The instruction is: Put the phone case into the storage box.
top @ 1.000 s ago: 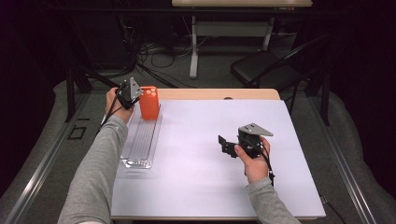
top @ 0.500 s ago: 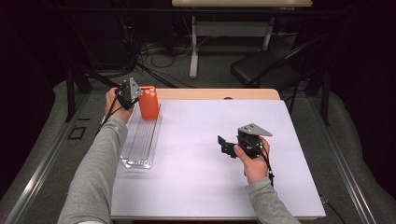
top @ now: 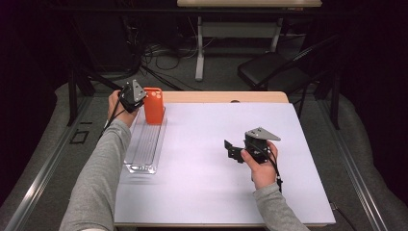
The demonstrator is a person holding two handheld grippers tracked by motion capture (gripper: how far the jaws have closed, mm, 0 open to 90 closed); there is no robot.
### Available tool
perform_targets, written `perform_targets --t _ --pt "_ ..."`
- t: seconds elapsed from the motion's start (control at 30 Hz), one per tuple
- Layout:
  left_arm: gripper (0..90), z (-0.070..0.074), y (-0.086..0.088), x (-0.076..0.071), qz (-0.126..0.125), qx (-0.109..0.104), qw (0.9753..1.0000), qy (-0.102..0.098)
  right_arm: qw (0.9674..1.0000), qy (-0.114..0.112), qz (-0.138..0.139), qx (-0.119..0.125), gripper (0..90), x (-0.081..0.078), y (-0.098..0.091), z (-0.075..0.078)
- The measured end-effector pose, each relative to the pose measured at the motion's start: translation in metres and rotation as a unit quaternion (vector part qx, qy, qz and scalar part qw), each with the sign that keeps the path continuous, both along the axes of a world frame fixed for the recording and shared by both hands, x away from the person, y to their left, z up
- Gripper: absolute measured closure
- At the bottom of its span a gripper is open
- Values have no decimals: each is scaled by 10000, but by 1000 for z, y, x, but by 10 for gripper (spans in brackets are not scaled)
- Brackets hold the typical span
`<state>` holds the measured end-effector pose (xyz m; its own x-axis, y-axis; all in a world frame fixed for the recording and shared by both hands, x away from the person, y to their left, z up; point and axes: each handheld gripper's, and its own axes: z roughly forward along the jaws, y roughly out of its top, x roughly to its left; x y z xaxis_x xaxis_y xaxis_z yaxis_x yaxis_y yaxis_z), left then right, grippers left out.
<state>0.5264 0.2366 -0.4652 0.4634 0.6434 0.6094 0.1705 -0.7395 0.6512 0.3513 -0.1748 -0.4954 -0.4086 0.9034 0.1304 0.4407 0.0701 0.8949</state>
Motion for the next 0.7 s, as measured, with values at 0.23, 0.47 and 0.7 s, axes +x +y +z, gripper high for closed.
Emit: perform_targets --t 0.23,0.47,0.7 --pt "612 1 2 -1 49 -126 9999 43 10000 1 19 -7 149 0 1 0" --pt "549 2 2 -2 97 -288 9995 74 10000 -4 24 5 149 0 1 0" --pt "485 4 6 -2 110 -362 9993 61 10000 -16 30 11 150 0 1 0"
